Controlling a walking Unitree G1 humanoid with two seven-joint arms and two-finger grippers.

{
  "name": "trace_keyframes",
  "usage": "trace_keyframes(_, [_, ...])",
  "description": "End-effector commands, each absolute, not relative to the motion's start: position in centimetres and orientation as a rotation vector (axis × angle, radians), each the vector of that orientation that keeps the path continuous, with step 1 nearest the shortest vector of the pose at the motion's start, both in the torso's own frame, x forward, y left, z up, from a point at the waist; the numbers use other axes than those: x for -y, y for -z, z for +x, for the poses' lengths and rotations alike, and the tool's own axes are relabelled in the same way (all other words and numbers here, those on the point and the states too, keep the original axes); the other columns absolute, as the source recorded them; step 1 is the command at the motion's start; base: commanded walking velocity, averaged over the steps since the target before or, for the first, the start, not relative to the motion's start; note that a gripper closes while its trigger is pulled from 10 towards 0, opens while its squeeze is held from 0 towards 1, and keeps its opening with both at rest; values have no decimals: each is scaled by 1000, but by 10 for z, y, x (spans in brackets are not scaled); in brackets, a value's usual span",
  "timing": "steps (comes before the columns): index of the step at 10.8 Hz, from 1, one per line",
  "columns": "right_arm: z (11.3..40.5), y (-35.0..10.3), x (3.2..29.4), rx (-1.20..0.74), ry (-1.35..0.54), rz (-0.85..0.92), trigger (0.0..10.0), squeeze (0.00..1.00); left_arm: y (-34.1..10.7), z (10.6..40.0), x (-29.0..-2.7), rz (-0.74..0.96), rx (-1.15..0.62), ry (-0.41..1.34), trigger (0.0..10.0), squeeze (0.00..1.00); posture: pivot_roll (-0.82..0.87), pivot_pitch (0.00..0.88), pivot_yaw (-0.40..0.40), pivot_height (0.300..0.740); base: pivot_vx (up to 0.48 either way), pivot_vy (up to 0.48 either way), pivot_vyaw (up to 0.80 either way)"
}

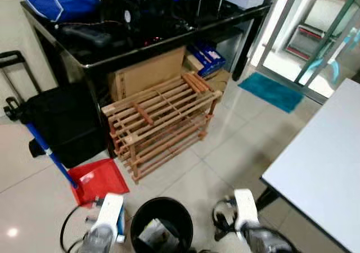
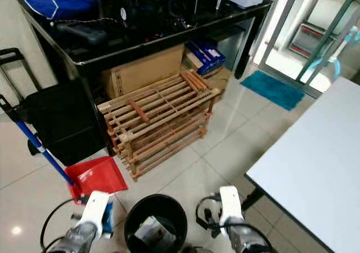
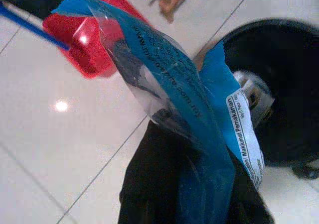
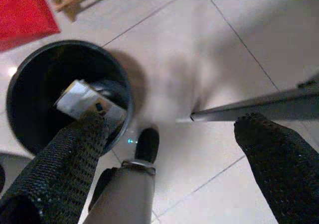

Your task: Picking trash to rubbish bin

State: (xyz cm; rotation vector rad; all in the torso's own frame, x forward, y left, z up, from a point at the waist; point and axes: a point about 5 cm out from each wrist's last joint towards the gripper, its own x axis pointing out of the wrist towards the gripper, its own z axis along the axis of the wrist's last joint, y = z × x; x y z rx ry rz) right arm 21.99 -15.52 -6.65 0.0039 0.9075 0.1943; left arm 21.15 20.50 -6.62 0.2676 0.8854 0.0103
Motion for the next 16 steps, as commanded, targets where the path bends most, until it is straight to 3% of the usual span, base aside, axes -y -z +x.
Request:
trace_keyframes(1, [224, 63, 157, -928, -269, -36, 10000, 0, 59, 226, -193, 238, -836, 37, 10000, 0, -73, 100, -114, 740, 0, 0, 0])
trace_keyframes(5, [240, 46, 135, -879, -524, 86, 10000, 0, 48, 247, -159, 210, -769, 205, 10000, 0, -121, 157, -122, 740, 0, 0, 0])
trace_keyframes(9, [251, 26, 115, -804, -647, 150, 10000, 0, 44, 252, -125, 128, -745, 349, 10000, 0, -146, 202, -119, 740, 0, 0, 0])
trace_keyframes(16, [246, 16, 112, -804, -646, 152, 10000, 0, 51, 238, -100, 103, -797, 472, 10000, 0, -154, 223, -112, 740, 0, 0, 0])
